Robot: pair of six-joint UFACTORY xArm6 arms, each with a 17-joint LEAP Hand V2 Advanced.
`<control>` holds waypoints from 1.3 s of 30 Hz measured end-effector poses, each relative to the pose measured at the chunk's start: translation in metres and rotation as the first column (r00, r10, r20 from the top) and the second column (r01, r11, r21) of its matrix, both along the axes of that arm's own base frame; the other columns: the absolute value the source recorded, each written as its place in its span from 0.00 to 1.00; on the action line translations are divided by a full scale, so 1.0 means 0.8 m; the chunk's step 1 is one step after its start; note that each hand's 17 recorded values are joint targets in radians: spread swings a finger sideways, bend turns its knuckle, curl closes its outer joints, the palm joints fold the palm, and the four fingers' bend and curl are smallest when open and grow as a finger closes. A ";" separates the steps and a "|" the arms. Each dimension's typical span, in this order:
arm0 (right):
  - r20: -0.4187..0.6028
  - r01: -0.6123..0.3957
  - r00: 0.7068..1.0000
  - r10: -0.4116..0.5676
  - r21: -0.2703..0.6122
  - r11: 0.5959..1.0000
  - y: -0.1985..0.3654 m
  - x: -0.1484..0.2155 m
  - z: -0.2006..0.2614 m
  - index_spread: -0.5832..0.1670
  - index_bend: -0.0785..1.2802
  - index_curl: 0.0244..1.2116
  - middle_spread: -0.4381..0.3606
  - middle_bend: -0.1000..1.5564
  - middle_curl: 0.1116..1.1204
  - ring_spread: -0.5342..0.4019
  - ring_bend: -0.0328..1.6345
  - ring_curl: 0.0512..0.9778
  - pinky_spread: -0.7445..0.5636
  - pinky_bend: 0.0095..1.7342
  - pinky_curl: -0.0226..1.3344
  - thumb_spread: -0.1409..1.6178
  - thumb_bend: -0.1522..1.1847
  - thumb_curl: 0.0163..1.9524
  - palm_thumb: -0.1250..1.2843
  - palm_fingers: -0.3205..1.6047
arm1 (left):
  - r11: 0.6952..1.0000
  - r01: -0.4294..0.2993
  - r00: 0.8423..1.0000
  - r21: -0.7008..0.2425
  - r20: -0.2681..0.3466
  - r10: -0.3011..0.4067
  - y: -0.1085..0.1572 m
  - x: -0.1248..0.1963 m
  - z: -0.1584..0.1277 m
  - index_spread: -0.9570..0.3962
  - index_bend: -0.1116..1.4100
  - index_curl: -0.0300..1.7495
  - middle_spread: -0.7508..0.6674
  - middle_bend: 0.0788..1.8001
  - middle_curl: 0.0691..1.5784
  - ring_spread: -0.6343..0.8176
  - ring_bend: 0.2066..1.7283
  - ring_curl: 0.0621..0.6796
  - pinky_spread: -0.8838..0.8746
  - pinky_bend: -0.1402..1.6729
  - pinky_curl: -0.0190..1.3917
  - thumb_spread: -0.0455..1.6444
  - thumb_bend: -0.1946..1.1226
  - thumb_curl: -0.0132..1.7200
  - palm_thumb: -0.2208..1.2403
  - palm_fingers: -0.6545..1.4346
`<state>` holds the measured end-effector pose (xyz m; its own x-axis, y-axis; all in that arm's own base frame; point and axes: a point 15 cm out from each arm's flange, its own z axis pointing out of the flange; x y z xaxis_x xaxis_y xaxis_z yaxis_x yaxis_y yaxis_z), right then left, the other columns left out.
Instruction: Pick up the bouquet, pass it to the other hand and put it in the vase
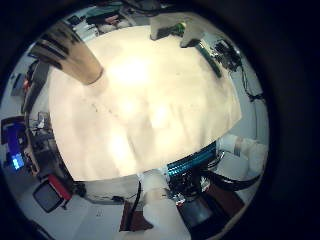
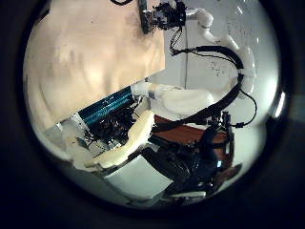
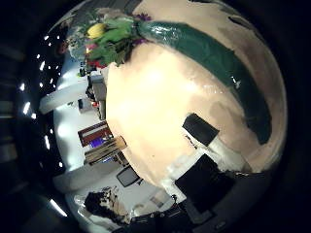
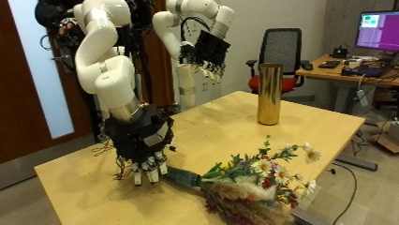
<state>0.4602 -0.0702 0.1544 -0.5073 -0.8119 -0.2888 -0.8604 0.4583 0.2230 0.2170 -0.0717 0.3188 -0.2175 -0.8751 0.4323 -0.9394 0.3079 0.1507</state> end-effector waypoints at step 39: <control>-0.170 -0.098 0.980 0.102 0.031 0.995 0.016 0.010 -0.018 0.45 0.22 0.29 0.40 0.47 0.35 0.29 0.62 0.29 0.27 0.47 0.23 0.59 0.09 0.24 0.71 0.76 | 1.000 0.000 1.000 0.001 0.003 0.000 -0.003 -0.001 0.003 0.86 0.19 0.22 0.84 0.07 0.17 0.84 0.17 0.21 0.82 0.18 0.19 0.60 0.13 0.18 0.42 0.40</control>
